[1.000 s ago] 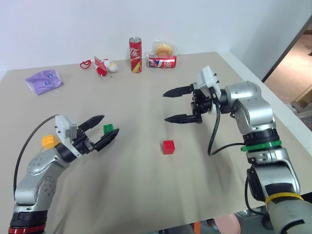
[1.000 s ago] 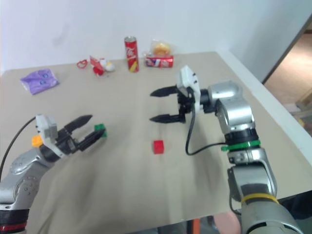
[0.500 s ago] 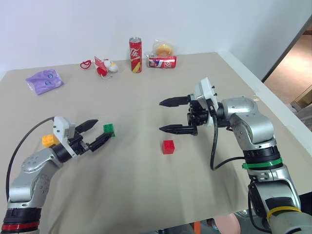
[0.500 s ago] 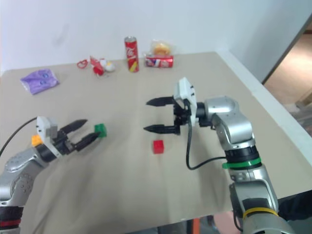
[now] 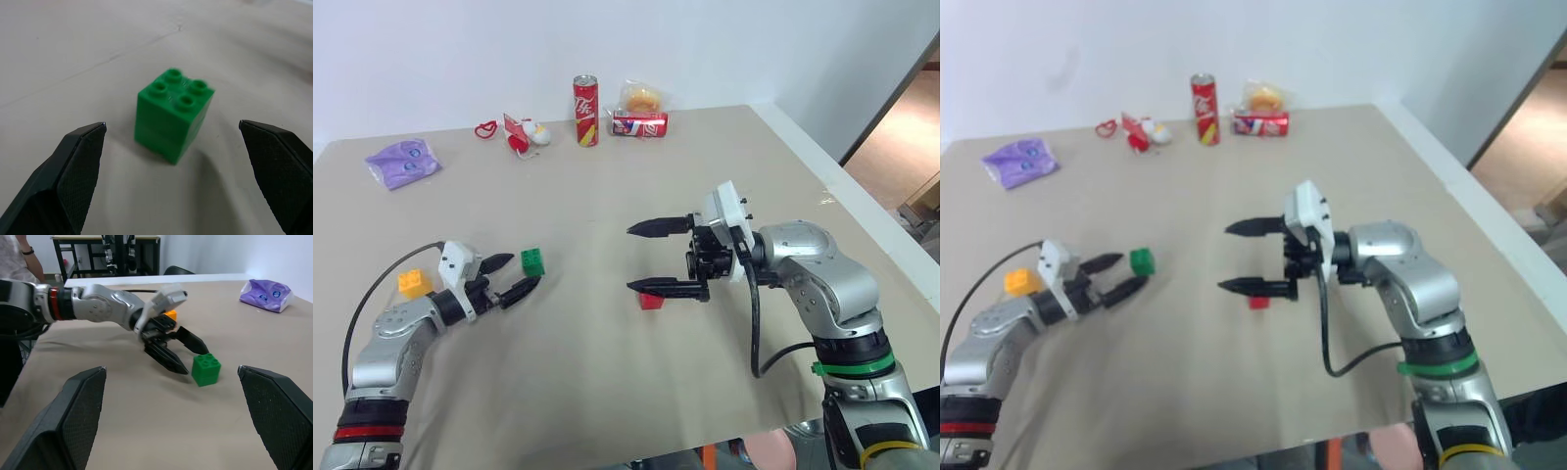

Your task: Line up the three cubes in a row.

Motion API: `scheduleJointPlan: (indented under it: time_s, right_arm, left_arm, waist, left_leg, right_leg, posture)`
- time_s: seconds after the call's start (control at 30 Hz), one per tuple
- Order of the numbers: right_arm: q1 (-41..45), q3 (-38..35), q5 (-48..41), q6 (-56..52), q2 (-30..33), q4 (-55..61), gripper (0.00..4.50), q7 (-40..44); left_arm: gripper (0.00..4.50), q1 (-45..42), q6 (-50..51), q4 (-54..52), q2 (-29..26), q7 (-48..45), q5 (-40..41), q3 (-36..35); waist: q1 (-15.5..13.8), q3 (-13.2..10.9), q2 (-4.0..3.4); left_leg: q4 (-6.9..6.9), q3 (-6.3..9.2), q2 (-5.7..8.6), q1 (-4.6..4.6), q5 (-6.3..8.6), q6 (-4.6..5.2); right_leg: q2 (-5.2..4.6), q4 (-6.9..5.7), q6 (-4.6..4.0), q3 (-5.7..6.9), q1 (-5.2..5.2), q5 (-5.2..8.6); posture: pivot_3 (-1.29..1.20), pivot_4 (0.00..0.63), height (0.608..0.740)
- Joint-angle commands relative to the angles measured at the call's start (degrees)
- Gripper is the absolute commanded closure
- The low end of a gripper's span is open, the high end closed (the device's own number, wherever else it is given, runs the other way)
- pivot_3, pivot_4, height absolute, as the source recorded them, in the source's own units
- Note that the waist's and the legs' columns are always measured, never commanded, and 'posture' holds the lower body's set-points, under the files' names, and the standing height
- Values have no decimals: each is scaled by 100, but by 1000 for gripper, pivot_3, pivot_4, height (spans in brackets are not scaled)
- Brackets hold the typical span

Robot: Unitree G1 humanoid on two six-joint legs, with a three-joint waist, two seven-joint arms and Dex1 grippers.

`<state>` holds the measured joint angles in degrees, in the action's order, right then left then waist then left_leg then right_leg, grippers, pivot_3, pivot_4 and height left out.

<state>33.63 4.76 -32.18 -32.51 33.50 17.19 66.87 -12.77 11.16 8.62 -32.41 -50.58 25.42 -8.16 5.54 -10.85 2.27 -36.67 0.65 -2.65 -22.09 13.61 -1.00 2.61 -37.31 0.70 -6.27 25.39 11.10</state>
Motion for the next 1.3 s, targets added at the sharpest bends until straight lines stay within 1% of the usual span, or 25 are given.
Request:
scheduleJointPlan:
  time_s: [0.03, 0.23, 0.43, 0.53, 0.6, 0.73, 0.77, 0.8, 0.97, 1.17, 1.23, 1.3]
  right_arm:
    - [-100, -150, -210, -107, 110, 424, 27, -146]
    - [-172, -191, -303, -160, 175, 530, 27, -331]
    - [-147, -189, -317, -135, 229, 507, 27, -418]
    - [-128, -181, -301, -104, 246, 458, 0, -428]
    - [-101, -166, -291, -79, 251, 413, 0, -433]
    - [-31, -139, -271, -35, 253, 328, 0, -407]
    - [-8, -130, -265, -24, 252, 304, 0, -396]
    - [12, -121, -256, -11, 255, 280, 0, -381]
    - [112, -86, -232, 32, 257, 172, 0, -311]
    - [208, -81, -276, -7, 325, 100, 0, -144]
    - [148, -88, -374, -120, 574, 165, 0, 168]
    - [48, -86, -403, -156, 814, 195, 0, 434]
  left_arm:
    - [0, -203, -286, 238, 17, -161, -225, 127]
    - [0, -592, -554, 837, 140, -365, -469, 314]
    - [0, -1063, -689, 1470, 210, -397, -630, 312]
    - [818, -1178, -708, 1589, 236, -456, -582, 264]
    - [1501, -1220, -705, 1620, 253, -507, -542, 246]
    - [3079, -1233, -659, 1596, 251, -595, -537, 291]
    - [3169, -1229, -628, 1553, 247, -623, -530, 310]
    - [3233, -1224, -608, 1521, 244, -657, -525, 325]
    - [3233, -1199, -572, 1405, 164, -926, -536, 421]
    - [3233, -1093, -1002, 978, 15, -1847, -630, 828]
    - [3233, -1167, -1101, 871, 3, -2321, -575, 1015]
    - [3233, -1258, -1206, 886, 22, -2609, -580, 1127]
  waist:
    - [-1, 1, 1]
    - [-15, 2, 3]
    - [-120, 2, 2]
    - [-122, 2, 2]
    - [-121, 2, 2]
    - [-121, 2, 2]
    - [-121, 2, 2]
    - [-121, 2, 2]
    - [-122, 2, 2]
    - [-121, 2, 2]
    - [-121, 2, 2]
    - [-121, 2, 2]
  left_leg:
    - [0, -1, 0, 0, 0, 0]
    - [-1, 0, 1, 1, 0, 0]
    - [-12, 1, 3, 1, -5, -2]
    - [-21, 1, 3, 1, -9, 0]
    - [-24, 1, 3, 1, -14, 3]
    - [-26, 1, 2, 1, -18, 4]
    - [-26, 1, 2, 0, -18, 4]
    - [-26, 0, 2, 0, -18, 4]
    - [-25, 0, 3, -7, -18, 4]
    - [-22, 0, 3, -14, -17, 3]
    - [-23, -1, 2, -15, -17, 2]
    - [-21, 0, 3, -17, -17, 2]
  right_leg:
    - [0, 0, 0, -1, 0, 0]
    - [0, 0, 2, 0, -1, -1]
    - [0, 0, 12, 1, -5, -13]
    - [-1, 0, 17, 0, -8, -22]
    - [0, 0, 13, 0, -8, -25]
    - [0, 0, 9, -1, -7, -28]
    - [0, 0, 9, -1, -7, -28]
    - [0, 0, 10, -1, -7, -28]
    - [-1, 0, 15, -1, -6, -31]
    - [-2, 4, 11, 0, -3, -28]
    - [-2, 4, 10, -1, -2, -27]
    - [-2, 4, 9, -1, -1, -26]
  posture:
    - [0, 150, 740]
    - [0, 150, 740]
    - [0, 150, 740]
    - [0, 150, 740]
    - [0, 150, 740]
    - [0, 150, 740]
    - [0, 150, 740]
    - [0, 150, 740]
    - [0, 150, 740]
    - [0, 150, 740]
    - [0, 150, 740]
    - [0, 150, 740]
